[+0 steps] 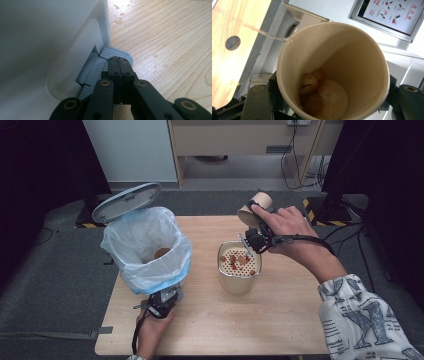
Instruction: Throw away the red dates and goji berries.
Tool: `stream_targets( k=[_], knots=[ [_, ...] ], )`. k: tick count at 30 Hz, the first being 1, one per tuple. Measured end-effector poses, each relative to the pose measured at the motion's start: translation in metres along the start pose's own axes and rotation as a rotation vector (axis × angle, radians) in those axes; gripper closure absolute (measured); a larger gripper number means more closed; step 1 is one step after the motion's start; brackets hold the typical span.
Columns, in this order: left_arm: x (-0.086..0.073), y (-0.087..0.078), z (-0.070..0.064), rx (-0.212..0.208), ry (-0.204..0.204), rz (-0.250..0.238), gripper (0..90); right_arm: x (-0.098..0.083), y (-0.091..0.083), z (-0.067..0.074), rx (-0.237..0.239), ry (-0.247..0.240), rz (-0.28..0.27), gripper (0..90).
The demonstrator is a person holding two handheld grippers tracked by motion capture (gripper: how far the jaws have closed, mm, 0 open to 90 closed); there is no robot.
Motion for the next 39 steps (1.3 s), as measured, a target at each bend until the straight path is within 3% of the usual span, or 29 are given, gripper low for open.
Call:
stream_targets(
  k=[2, 5, 6, 11, 16, 18, 22, 24, 26, 27, 28, 30, 31, 32, 33, 36, 37, 38, 39],
  knots=[
    [0.000, 0.000, 0.000, -0.002, 0.000, -0.001, 88.8, 0.003, -0.002, 0.003, 0.017, -0.015, -0.013, 32.0],
    [0.000, 0.000, 0.000, -0.001, -0.001, -0.001, 88.8, -0.004, -0.001, -0.001, 0.002, 0.062, 0.012, 31.9],
    [0.000, 0.000, 0.000, 0.000, 0.000, -0.001, 88.8, -0.005, -0.002, -0.002, 0.008, 0.064, 0.020, 31.9],
    [0.000, 0.000, 0.000, -0.001, 0.001, -0.001, 88.8, 0.001, -0.004, 0.006, 0.021, 0.022, -0.008, 31.8],
    [0.000, 0.000, 0.000, 0.001, 0.003, -0.002, 88.8, -0.003, -0.001, 0.006, 0.016, 0.049, 0.013, 31.7],
    [0.000, 0.000, 0.000, -0.002, 0.001, -0.001, 88.8, 0.003, -0.002, 0.013, 0.042, 0.004, -0.020, 31.7],
    [0.000, 0.000, 0.000, 0.002, -0.001, -0.002, 88.8, -0.003, -0.001, 0.006, 0.022, 0.072, 0.018, 31.7],
    [0.000, 0.000, 0.000, -0.002, 0.002, -0.002, 88.8, 0.002, -0.003, 0.014, 0.056, 0.034, -0.014, 31.7],
    [0.000, 0.000, 0.000, -0.002, 0.002, -0.002, 88.8, 0.003, -0.003, 0.016, 0.058, 0.022, -0.020, 31.7],
    [0.000, 0.000, 0.000, 0.000, 0.000, -0.002, 88.8, 0.003, -0.003, 0.015, 0.058, 0.060, -0.014, 31.7],
    [0.000, 0.000, 0.000, 0.000, 0.001, -0.002, 88.8, -0.004, -0.002, 0.010, 0.056, 0.169, 0.005, 31.6],
    [0.000, 0.000, 0.000, -0.001, 0.002, -0.002, 88.8, -0.010, -0.001, 0.010, 0.069, 0.267, 0.014, 31.3],
    [0.000, 0.000, 0.000, -0.001, 0.002, -0.002, 88.8, -0.010, -0.001, 0.010, 0.069, 0.267, 0.014, 31.3],
    [0.000, 0.000, 0.000, 0.000, 0.001, -0.002, 88.8, -0.015, -0.002, 0.013, 0.108, 0.328, 0.013, 31.2],
    [0.000, 0.000, 0.000, -0.002, 0.001, -0.002, 88.8, -0.015, -0.002, 0.013, 0.108, 0.328, 0.013, 31.2],
    [0.000, 0.000, 0.000, 0.001, -0.001, -0.002, 88.8, -0.022, -0.002, 0.018, 0.142, 0.423, 0.020, 31.2],
    [0.000, 0.000, 0.000, 0.001, -0.001, -0.002, 88.8, -0.022, -0.002, 0.018, 0.142, 0.423, 0.020, 31.2],
    [0.000, 0.000, 0.001, 0.001, 0.010, 0.000, 88.8, -0.024, -0.001, 0.018, 0.151, 0.457, 0.019, 31.2],
    [0.000, 0.000, 0.001, -0.001, 0.008, 0.000, 88.8, -0.029, -0.001, 0.020, 0.172, 0.546, 0.019, 31.2]
  ],
)
Point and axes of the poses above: each handheld gripper's, and its own axes: y roughly forward along the jaws, x roughly out of its top, z roughly to its left, the point moved 3 cm from there along y, roughly forward along the jaws, and after that the axes turned 12 degrees about -x, right-handed, at the moved point
